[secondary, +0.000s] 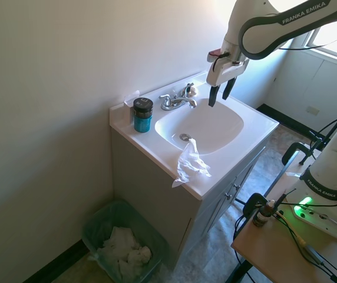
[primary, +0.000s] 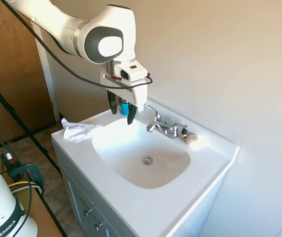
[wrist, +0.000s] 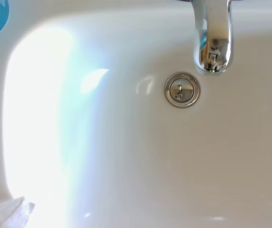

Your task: Throw the tissue in the trash bin

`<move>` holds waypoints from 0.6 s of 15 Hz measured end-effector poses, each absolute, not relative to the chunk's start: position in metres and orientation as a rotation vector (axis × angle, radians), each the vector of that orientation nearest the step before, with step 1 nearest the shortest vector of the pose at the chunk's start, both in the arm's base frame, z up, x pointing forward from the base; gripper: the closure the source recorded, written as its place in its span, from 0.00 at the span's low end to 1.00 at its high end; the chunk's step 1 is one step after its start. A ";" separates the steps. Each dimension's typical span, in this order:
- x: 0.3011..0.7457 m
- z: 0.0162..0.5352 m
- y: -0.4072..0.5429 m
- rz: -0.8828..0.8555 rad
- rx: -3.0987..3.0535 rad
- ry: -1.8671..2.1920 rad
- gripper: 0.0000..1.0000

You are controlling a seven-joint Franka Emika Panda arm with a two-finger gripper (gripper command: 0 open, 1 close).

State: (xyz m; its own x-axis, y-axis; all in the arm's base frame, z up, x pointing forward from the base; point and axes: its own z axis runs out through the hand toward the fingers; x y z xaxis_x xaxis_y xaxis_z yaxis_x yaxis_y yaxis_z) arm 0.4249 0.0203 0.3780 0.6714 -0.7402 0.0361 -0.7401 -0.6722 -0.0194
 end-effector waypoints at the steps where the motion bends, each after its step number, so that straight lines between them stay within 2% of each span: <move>1: 0.425 0.378 0.020 -0.063 -2.870 1.268 0.00; 5: 0.423 0.380 0.044 -0.064 -2.902 1.166 0.00; 9: 0.404 0.370 0.131 -0.063 -2.977 1.058 0.00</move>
State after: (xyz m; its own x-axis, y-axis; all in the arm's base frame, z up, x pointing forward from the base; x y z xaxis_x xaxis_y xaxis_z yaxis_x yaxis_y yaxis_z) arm 0.4040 0.1310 0.3696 0.7750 -0.6304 0.0435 -0.6312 -0.7756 0.0042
